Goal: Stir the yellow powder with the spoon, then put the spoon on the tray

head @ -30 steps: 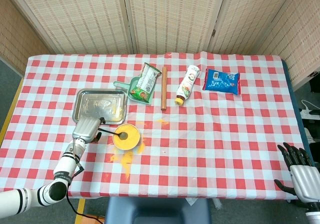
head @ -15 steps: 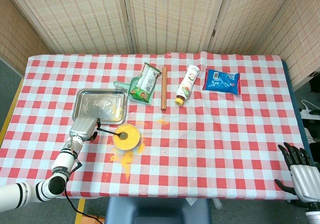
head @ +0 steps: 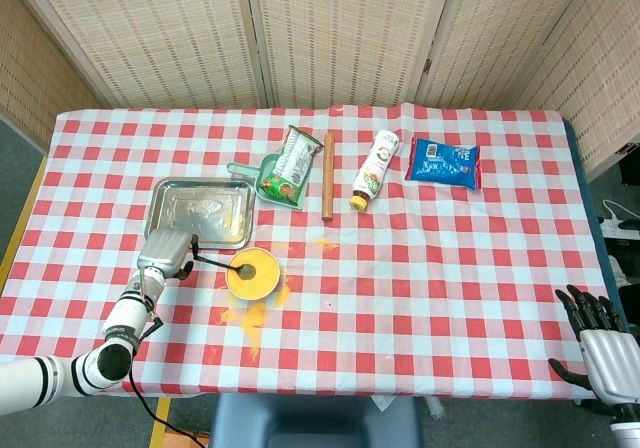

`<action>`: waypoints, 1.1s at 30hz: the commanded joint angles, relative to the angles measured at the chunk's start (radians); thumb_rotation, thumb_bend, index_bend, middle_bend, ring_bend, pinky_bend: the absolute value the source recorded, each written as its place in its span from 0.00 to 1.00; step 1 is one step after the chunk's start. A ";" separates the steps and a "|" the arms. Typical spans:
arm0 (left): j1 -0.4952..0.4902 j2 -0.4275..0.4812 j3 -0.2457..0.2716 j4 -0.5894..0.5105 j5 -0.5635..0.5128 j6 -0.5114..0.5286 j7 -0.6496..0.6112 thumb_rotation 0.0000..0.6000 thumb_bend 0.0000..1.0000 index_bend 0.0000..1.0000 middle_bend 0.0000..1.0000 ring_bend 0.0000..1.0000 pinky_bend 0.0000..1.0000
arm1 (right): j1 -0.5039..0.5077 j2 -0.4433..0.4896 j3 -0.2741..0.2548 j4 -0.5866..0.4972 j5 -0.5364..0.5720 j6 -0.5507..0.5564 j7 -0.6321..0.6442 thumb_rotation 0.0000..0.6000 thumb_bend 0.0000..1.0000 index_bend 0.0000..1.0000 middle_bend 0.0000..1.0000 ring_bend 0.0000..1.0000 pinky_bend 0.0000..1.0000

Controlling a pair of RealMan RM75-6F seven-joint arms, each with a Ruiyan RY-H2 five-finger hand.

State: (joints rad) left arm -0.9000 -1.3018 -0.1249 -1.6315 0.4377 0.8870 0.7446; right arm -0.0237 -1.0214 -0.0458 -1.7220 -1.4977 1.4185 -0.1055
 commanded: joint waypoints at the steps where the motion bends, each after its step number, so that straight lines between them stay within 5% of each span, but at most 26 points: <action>1: -0.001 0.000 0.000 0.000 -0.002 -0.002 -0.004 1.00 0.47 0.46 1.00 1.00 1.00 | 0.000 0.000 0.000 0.000 0.000 0.000 0.000 1.00 0.12 0.00 0.00 0.00 0.00; 33: -0.076 0.003 0.064 0.000 -0.030 -0.009 -0.062 1.00 0.47 0.51 1.00 1.00 1.00 | -0.003 0.000 0.003 0.000 0.002 0.010 -0.003 1.00 0.12 0.00 0.00 0.00 0.00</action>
State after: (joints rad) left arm -0.9757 -1.2981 -0.0612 -1.6323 0.4080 0.8783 0.6822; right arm -0.0265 -1.0216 -0.0423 -1.7223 -1.4961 1.4285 -0.1090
